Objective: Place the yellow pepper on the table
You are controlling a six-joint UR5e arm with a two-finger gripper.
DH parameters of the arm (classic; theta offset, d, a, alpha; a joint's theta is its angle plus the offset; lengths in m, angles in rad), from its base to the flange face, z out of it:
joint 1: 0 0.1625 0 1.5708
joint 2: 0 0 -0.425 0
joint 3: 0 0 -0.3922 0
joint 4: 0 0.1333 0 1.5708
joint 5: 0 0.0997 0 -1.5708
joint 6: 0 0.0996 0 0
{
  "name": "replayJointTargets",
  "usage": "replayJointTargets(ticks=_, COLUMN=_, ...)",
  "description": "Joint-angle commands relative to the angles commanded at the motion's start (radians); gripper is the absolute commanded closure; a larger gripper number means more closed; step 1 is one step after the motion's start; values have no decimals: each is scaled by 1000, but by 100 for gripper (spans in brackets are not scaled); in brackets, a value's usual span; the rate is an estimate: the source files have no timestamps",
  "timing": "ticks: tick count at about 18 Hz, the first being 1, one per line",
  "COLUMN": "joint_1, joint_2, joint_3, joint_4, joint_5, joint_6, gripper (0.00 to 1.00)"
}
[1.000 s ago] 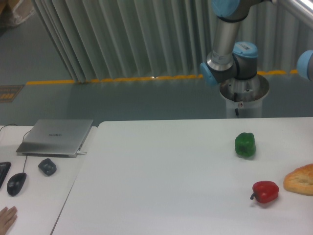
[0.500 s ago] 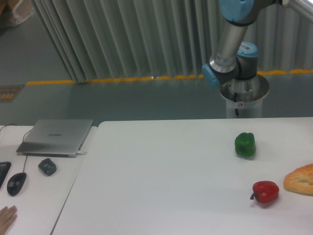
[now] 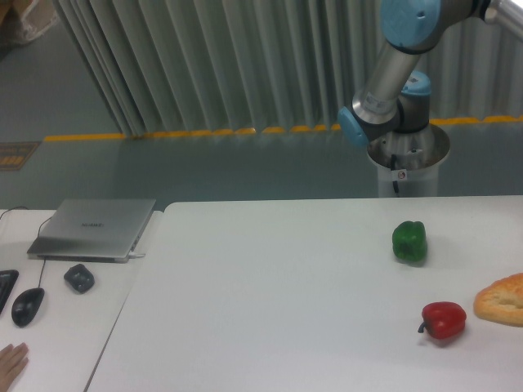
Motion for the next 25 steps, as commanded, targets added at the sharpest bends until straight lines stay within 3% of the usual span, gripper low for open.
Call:
replayJointTargets(ticks=8, joint_1=0, joint_2=-87, joint_3=72, joint_4=47, joint_5=17, joint_6=-15, gripper=0)
replayJointTargets(ticks=16, joint_1=-3, joint_2=-163, joint_3=77, joint_4=67, joint_5=61, joint_6=-11, gripper=0)
replayJointTargets(ticks=25, joint_1=-3, joint_2=-163, joint_3=71, joint_4=67, joint_5=60, joint_6=-17, gripper=0)
